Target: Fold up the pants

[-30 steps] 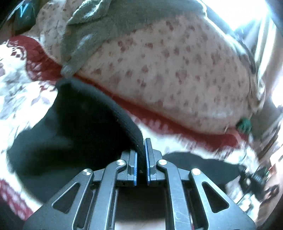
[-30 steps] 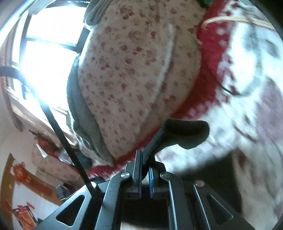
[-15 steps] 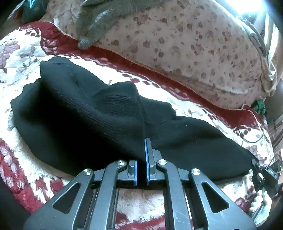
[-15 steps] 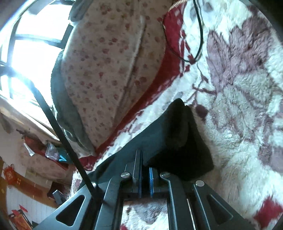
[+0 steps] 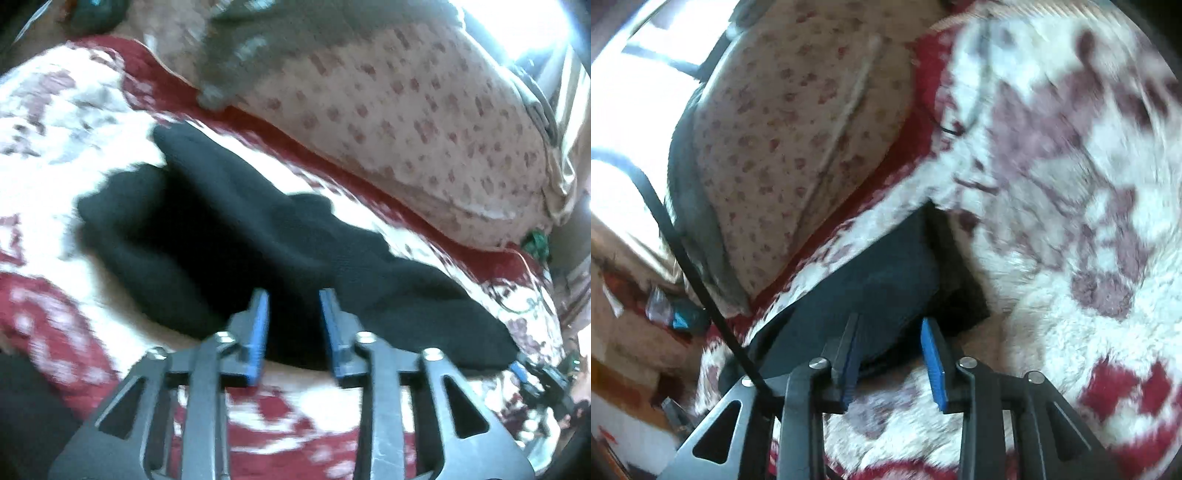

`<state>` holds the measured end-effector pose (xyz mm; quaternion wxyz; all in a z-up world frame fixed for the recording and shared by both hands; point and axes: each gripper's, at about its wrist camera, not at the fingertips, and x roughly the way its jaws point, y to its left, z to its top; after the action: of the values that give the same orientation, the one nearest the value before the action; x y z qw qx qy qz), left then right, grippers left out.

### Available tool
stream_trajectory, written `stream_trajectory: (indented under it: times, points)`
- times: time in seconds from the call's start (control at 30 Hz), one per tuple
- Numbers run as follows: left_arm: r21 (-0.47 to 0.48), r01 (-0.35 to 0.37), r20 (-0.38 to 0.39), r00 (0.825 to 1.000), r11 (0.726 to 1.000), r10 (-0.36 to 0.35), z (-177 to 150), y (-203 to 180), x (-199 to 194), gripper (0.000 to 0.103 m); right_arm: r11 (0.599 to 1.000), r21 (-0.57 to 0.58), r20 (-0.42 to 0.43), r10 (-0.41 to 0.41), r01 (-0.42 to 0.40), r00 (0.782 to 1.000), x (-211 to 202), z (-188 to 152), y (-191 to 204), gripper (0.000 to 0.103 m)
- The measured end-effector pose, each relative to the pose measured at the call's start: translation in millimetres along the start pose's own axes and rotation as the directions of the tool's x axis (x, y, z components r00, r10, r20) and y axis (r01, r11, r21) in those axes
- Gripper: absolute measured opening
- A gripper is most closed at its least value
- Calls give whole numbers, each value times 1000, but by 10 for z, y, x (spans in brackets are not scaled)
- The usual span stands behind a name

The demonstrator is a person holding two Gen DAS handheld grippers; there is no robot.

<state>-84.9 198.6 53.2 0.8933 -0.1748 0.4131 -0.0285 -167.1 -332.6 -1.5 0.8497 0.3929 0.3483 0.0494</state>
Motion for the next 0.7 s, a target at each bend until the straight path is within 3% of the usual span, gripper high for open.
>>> stream_trajectory:
  times: [0.13, 0.23, 0.3, 0.6, 0.7]
  points:
    - [-55, -58, 45, 997, 997, 60, 131, 375, -182, 40, 991, -110, -53, 70, -75, 996, 134, -72, 432, 39]
    - [-110, -100, 34, 994, 989, 104, 164, 641, -184, 40, 973, -149, -141, 156, -177, 978, 439, -188, 782, 39]
    - [-154, -88, 10, 996, 984, 90, 164, 810, -159, 40, 957, -191, -206, 179, -219, 962, 682, -291, 1051, 39]
    - [-272, -29, -25, 999, 962, 23, 224, 1155, 28, 46, 821, -356, -473, 254, -447, 844, 1617, -765, 2476, 43]
    - [-298, -26, -30, 999, 954, 18, 281, 1198, 109, 46, 767, -421, -517, 236, -484, 823, 1900, -893, 2993, 49]
